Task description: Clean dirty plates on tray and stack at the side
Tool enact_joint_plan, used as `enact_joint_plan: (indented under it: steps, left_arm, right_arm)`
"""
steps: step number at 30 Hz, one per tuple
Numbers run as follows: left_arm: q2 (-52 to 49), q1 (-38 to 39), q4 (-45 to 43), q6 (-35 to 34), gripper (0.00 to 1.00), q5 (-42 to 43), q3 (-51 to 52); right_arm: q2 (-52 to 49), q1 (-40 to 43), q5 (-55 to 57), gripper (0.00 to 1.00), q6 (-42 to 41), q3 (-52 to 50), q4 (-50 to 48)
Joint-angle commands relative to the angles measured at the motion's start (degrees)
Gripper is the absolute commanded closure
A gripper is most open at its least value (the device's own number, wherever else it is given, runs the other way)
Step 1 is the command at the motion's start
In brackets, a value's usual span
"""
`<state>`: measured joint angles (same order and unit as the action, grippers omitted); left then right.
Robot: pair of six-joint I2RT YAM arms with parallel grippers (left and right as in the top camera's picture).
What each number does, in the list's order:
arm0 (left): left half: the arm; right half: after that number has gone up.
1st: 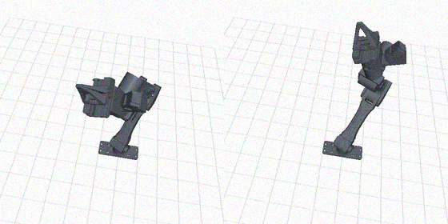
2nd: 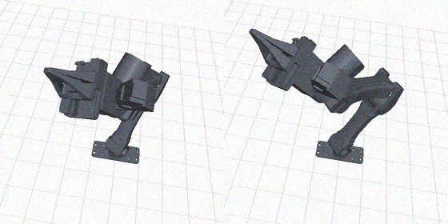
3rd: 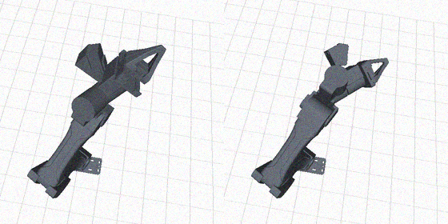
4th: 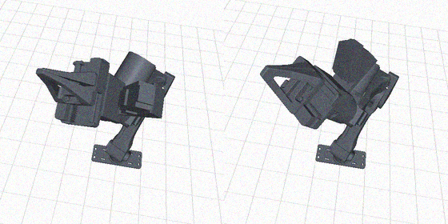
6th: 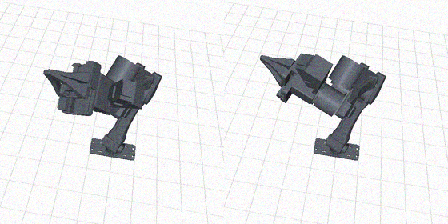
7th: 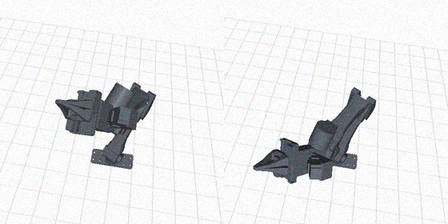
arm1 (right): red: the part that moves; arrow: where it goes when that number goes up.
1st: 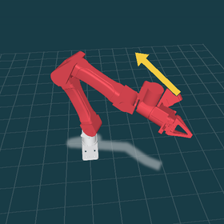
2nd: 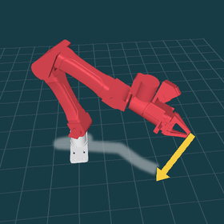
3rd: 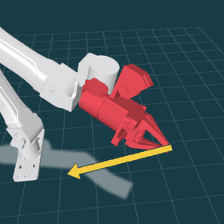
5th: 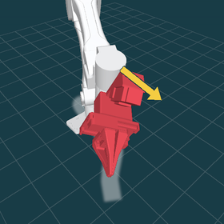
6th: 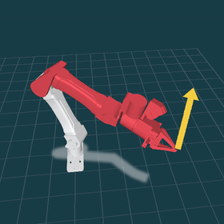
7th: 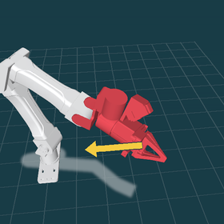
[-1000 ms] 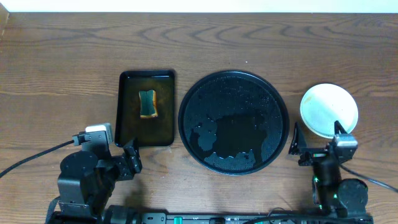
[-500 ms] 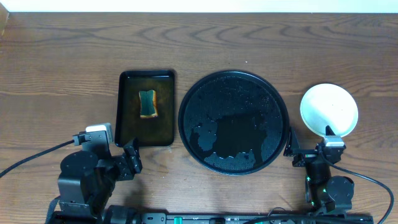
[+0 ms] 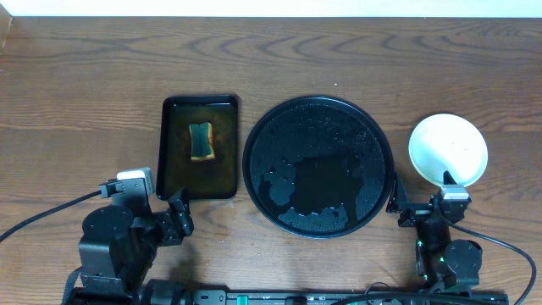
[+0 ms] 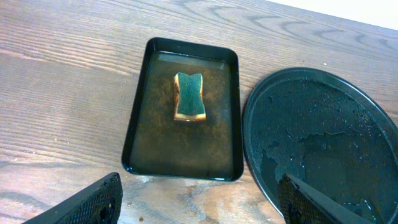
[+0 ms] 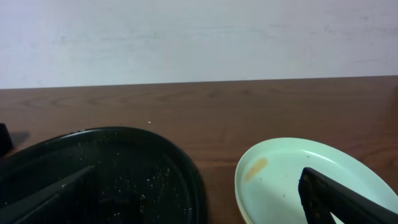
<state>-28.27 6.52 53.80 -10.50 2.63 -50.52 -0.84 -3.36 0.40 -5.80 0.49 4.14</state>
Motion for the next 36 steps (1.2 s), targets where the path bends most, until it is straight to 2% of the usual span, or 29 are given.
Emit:
enact_joint_plan:
  steps: [1, 8, 14, 23, 24, 28, 30, 34, 36]
  left_arm:
    - [0.24, 0.04, 0.11, 0.33, 0.20, -0.13, 0.17]
    - [0.79, 0.02, 1.84, 0.76, 0.20, -1.90, 0.44]
    - [10.95, -0.48, -4.09, 0.76, 0.20, -2.03, 12.33]
    - [27.08, -3.48, -28.89, -2.23, 0.20, -1.66, 36.85]
    - [27.85, -3.63, -31.74, -2.01, 0.20, -1.70, 38.40]
    - [28.17, -4.00, -52.52, 1.05, 0.20, -1.75, 47.23]
    - [28.17, -4.00, -57.20, 2.34, 0.20, -1.55, 50.01]
    - [28.15, -4.00, -49.90, 2.54, 0.20, -0.28, 50.29]
    - [28.17, -4.00, -49.96, 2.54, 0.20, -0.31, 50.29]
  right_arm:
    - [0.42, 0.76, -0.46, 0.01, 0.72, -0.20, 0.15]
    - [0.42, 0.76, -0.46, 0.01, 0.72, -0.20, 0.15]
    - [0.42, 0.76, -0.46, 0.01, 0.72, -0.20, 0.15]
    - [0.42, 0.76, -0.46, 0.01, 0.72, -0.20, 0.15]
    - [0.42, 0.76, -0.46, 0.01, 0.72, -0.20, 0.15]
    - [0.42, 0.76, -0.46, 0.01, 0.72, -0.20, 0.15]
    - [0.42, 0.76, -0.46, 0.01, 0.72, -0.20, 0.15]
    - [0.42, 0.76, -0.46, 0.01, 0.72, -0.20, 0.15]
    - [0.42, 0.76, -0.46, 0.01, 0.72, -0.20, 0.15]
